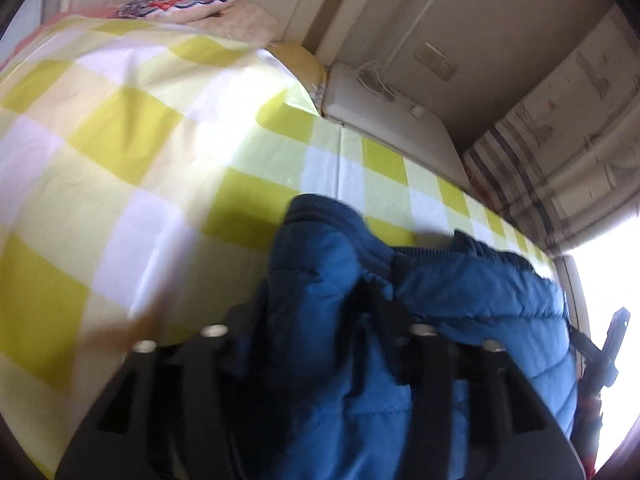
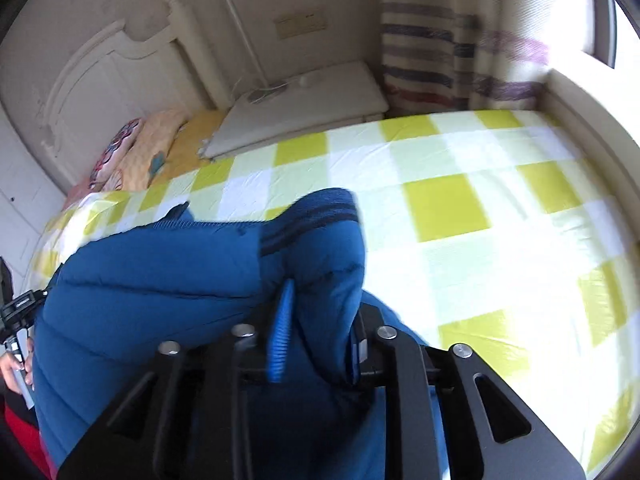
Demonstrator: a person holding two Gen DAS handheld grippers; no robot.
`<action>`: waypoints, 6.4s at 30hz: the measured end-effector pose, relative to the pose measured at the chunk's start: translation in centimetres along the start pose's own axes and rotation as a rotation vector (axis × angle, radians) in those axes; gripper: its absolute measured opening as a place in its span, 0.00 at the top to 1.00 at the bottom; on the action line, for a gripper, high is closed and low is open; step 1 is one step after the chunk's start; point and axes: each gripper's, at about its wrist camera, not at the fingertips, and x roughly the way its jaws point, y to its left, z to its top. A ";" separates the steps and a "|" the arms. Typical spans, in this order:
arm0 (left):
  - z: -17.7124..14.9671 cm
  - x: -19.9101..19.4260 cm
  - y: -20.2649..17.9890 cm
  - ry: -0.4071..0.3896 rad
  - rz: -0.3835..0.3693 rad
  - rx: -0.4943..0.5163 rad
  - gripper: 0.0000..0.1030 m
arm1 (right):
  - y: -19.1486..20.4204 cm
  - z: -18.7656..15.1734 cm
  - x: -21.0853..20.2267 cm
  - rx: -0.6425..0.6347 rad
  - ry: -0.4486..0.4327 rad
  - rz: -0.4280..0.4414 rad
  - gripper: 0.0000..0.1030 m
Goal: Fold large clothes
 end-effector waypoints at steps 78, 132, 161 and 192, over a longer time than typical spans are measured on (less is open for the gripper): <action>-31.8 -24.9 -12.5 -0.379 0.120 0.417 0.02 | 10.6 -28.4 -27.5 -0.399 -0.378 0.075 0.09; -21.6 -6.1 -13.2 -0.146 0.287 0.407 0.02 | 17.0 -19.4 -8.7 -0.407 -0.080 0.034 0.05; -12.8 -3.7 -12.7 -0.098 0.318 0.298 0.02 | 20.4 -11.5 -1.6 -0.433 0.031 -0.081 0.04; -15.2 -6.3 -19.1 -0.236 0.236 0.335 0.02 | 4.6 -8.9 -3.5 -0.063 -0.030 -0.182 0.06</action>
